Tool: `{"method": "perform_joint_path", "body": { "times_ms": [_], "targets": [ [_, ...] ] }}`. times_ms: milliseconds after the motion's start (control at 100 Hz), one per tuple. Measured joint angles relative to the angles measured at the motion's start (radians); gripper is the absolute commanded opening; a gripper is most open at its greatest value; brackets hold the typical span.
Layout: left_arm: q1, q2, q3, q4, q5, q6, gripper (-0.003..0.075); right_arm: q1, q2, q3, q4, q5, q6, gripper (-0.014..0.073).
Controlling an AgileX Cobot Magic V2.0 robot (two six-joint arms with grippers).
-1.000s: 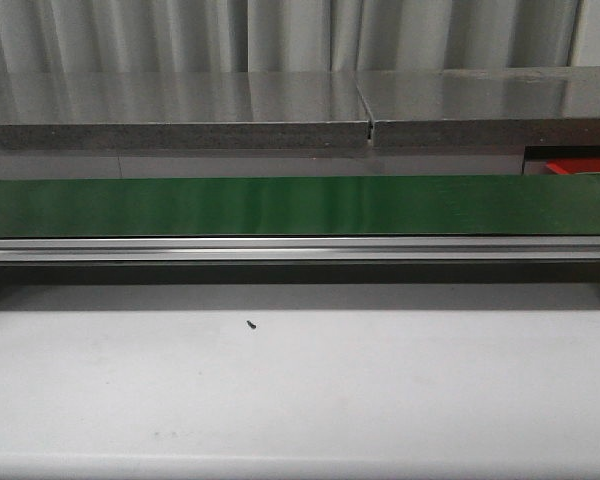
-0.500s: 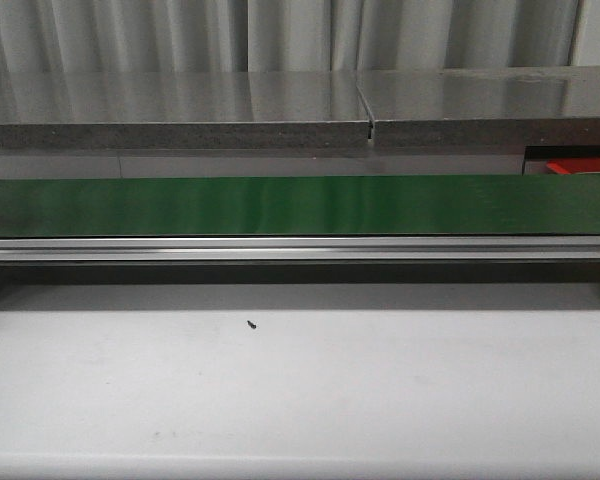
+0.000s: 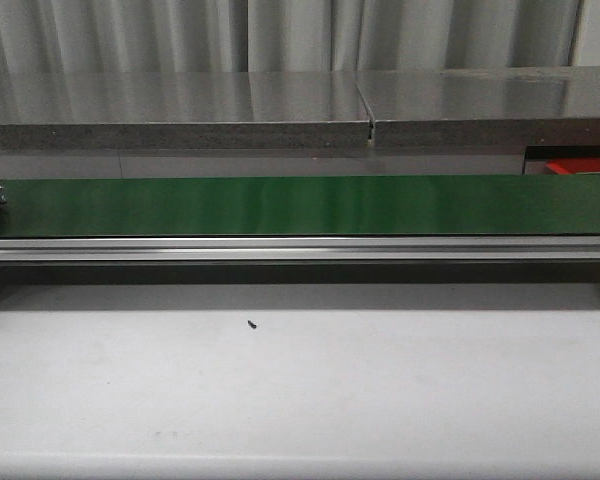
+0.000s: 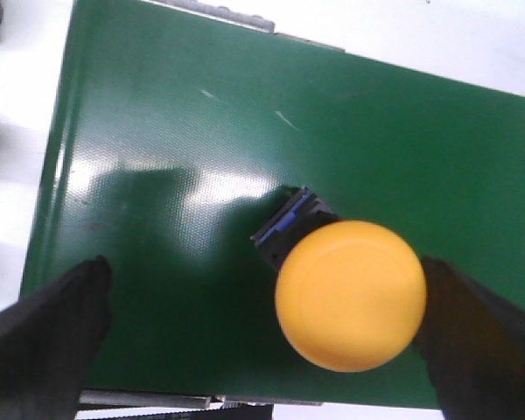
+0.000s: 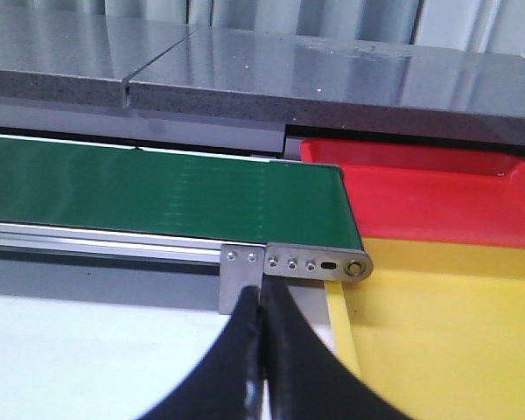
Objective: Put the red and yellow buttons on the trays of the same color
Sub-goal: 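Grasp the yellow button with the left gripper and set it on the belt, then move the left gripper back over a red push button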
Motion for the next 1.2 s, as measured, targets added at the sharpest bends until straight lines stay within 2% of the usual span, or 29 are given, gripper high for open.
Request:
{"method": "perform_joint_path", "body": {
  "times_ms": [420,620,840,1010,1200],
  "targets": [
    [0.035,-0.240,-0.019,0.011,0.002,0.002,0.0629,0.000,0.000,0.000,0.000,0.000,0.000,-0.0099],
    [0.169,-0.322,-0.013,0.065,0.061,-0.018,0.0629,0.000,0.000,0.000,0.000,0.000,0.000,-0.0099],
    [0.308,-0.329,0.106,0.137,0.095,-0.035,0.0629,0.000,0.000,0.000,0.000,0.000,0.000,-0.0099],
    [0.347,-0.329,0.241,0.255,0.003,-0.127,0.0629,0.000,0.000,0.000,0.000,0.000,0.000,-0.0099],
    [0.405,-0.319,0.323,0.284,-0.089,-0.188,0.0629,0.000,0.000,0.000,0.000,0.000,0.000,-0.0099]
  ]
}}
